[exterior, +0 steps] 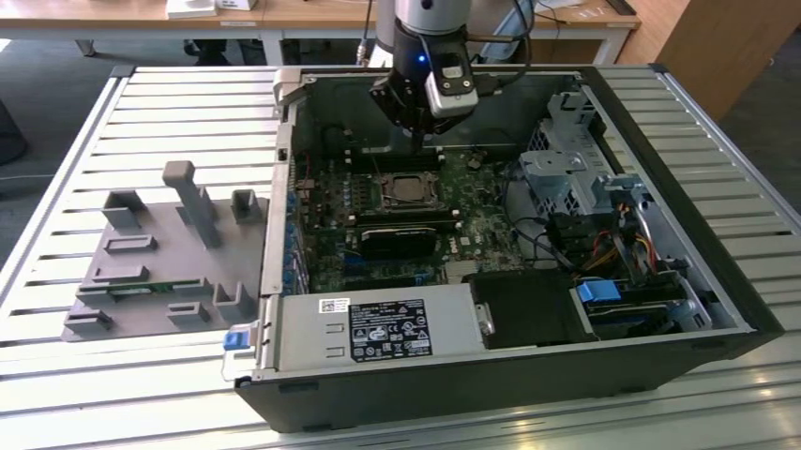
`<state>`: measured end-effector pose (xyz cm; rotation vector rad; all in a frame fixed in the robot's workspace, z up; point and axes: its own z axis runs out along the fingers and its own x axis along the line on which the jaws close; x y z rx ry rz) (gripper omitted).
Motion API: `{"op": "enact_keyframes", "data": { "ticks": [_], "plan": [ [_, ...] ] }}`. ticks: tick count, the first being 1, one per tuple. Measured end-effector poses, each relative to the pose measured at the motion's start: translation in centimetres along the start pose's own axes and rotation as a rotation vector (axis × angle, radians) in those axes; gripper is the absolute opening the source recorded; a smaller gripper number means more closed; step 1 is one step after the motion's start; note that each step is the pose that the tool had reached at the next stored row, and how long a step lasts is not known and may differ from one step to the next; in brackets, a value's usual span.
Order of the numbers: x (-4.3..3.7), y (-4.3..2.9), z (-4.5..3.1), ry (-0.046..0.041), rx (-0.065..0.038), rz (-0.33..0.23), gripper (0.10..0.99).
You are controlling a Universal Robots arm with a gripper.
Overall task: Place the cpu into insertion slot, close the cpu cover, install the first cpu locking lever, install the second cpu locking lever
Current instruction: 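Install the first cpu locking lever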
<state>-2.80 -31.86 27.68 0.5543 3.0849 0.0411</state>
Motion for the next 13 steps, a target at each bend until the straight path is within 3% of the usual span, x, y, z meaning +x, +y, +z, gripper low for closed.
{"op": "enact_keyframes", "data": {
  "ticks": [1,3,13],
  "plan": [
    [0.0,0.0,0.02,0.0029,-0.008,-0.006,0.106],
    [0.0,0.0,0.04,0.0056,-0.014,-0.021,0.106],
    [0.0,0.0,0.06,0.0105,-0.014,-0.156,0.106]
  ]
}}
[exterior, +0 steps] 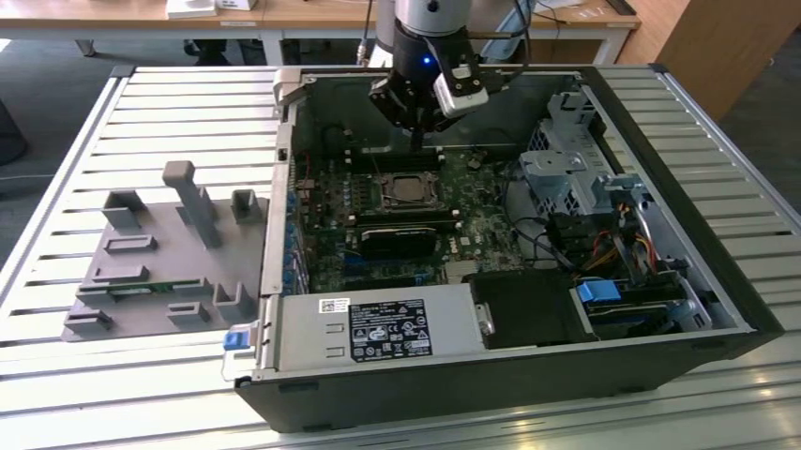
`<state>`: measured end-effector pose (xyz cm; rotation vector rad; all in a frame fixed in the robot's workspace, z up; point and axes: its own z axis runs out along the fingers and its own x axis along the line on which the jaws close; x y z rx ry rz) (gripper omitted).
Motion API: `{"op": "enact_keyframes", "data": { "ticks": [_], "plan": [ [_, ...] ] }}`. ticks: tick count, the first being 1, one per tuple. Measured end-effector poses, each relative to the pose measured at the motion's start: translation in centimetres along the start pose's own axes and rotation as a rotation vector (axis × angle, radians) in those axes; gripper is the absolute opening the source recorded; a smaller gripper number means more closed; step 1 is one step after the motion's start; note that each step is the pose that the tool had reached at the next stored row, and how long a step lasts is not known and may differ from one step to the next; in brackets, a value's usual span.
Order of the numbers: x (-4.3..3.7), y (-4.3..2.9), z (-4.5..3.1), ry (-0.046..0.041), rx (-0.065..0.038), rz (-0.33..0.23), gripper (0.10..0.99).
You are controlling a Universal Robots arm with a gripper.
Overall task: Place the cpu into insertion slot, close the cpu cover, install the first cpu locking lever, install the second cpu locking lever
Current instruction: 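Install the first cpu locking lever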
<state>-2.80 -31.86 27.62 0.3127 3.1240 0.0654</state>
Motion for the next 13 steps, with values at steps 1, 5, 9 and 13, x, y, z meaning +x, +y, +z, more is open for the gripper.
{"op": "enact_keyframes", "data": {
  "ticks": [1,5,9,13],
  "plan": [
    [0.0,0.0,0.0,0.0005,0.0,-0.012,0.106],
    [0.0,0.0,0.0,0.0018,0.0,-0.044,0.106],
    [0.44,-0.1,0.02,0.0018,-0.001,-0.048,0.106],
    [1.35,-0.28,0.04,-0.0001,-0.001,-0.051,0.106]
  ]
}}
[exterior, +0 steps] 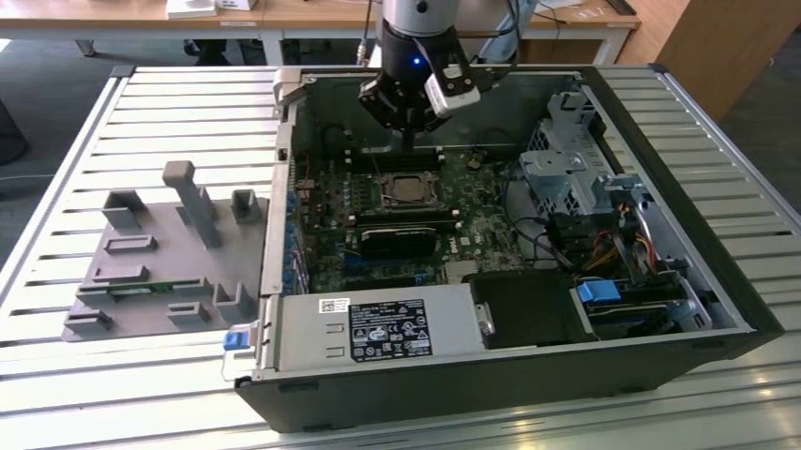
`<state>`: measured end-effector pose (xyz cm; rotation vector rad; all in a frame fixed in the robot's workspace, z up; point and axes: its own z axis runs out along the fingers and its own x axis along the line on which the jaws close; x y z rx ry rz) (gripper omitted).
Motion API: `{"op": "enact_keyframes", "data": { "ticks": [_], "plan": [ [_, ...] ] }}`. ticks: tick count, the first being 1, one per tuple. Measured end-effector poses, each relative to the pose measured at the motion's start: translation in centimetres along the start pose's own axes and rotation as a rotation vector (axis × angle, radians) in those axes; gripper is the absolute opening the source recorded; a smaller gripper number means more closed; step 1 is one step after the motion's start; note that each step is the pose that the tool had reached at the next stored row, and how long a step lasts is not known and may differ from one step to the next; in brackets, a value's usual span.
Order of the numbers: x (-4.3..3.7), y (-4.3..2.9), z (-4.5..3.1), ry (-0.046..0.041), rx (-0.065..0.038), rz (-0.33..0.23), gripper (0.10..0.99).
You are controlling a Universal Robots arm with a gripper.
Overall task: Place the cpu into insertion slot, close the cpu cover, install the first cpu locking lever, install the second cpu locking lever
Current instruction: 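Install the first cpu locking lever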
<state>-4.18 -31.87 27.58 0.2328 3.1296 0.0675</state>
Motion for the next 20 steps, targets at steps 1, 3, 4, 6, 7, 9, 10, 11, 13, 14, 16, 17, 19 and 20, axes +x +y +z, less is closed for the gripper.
{"op": "enact_keyframes", "data": {
  "ticks": [1,3,4,6,7,9,10,11,13,14,16,17,19,20],
  "plan": [
    [0.18,-0.03,0.02,-0.0009,0.0,-0.001,0.106],
    [0.26,-0.04,0.06,-0.0013,-0.001,-0.013,0.106],
    [0.26,-0.04,0.1,-0.001,-0.001,-0.025,0.106],
    [0.26,-0.05,0.14,0.0001,-0.001,-0.053,0.106],
    [0.27,-0.05,0.15,0.0005,-0.001,-0.065,0.106],
    [0.43,-0.12,0.2,0.0,-0.002,-0.073,0.106],
    [0.54,-0.17,0.21,-0.0011,-0.003,-0.074,0.106],
    [0.66,-0.22,0.21,-0.002,-0.003,-0.075,0.106],
    [1.05,-0.3,0.23,-0.0031,-0.003,-0.077,0.106],
    [1.28,-0.34,0.25,-0.0034,-0.003,-0.078,0.106],
    [1.75,-0.41,0.29,-0.0042,-0.003,-0.079,0.106],
    [1.97,-0.44,0.32,-0.0045,-0.003,-0.08,0.106],
    [2.41,-0.51,0.39,-0.0054,-0.003,-0.081,0.106],
    [2.59,-0.54,0.43,-0.0059,-0.003,-0.082,0.106]
  ]
}}
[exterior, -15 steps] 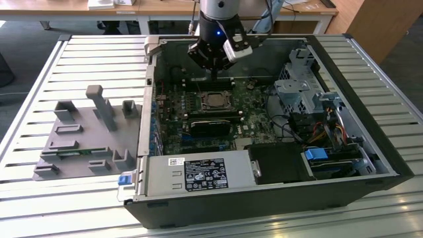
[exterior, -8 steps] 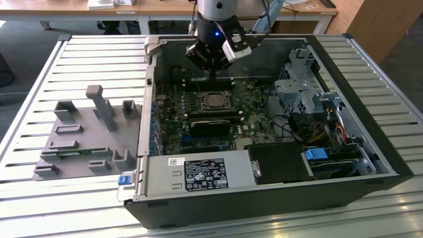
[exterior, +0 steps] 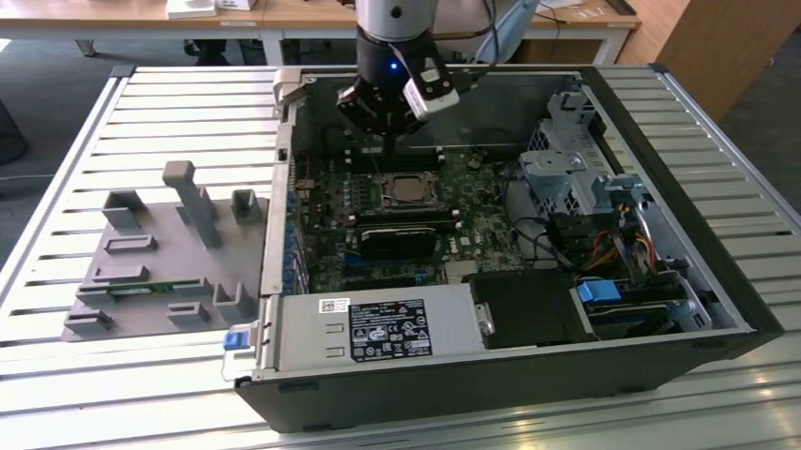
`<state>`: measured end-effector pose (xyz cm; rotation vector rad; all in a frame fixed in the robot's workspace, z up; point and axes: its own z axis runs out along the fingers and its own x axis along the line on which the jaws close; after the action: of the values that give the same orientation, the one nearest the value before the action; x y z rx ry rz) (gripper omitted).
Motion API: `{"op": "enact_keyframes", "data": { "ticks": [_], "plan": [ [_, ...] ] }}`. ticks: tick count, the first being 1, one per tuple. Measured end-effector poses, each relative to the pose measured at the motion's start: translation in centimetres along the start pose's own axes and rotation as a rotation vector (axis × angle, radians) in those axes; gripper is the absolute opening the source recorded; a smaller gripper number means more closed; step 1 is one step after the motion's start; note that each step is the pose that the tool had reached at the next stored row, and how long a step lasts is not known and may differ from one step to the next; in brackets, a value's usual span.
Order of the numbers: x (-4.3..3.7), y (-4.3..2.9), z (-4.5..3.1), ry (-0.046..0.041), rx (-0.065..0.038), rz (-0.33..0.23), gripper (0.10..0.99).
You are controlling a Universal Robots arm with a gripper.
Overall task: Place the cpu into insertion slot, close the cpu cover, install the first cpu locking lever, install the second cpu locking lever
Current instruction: 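Install the first cpu locking lever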
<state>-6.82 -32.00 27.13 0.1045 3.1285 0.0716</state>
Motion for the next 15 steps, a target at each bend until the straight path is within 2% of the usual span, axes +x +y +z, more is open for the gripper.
{"op": "enact_keyframes", "data": {
  "ticks": [15],
  "plan": [
    [2.59,0.15,0.74,-0.0035,0.0,-0.015,0.106]
  ]
}}
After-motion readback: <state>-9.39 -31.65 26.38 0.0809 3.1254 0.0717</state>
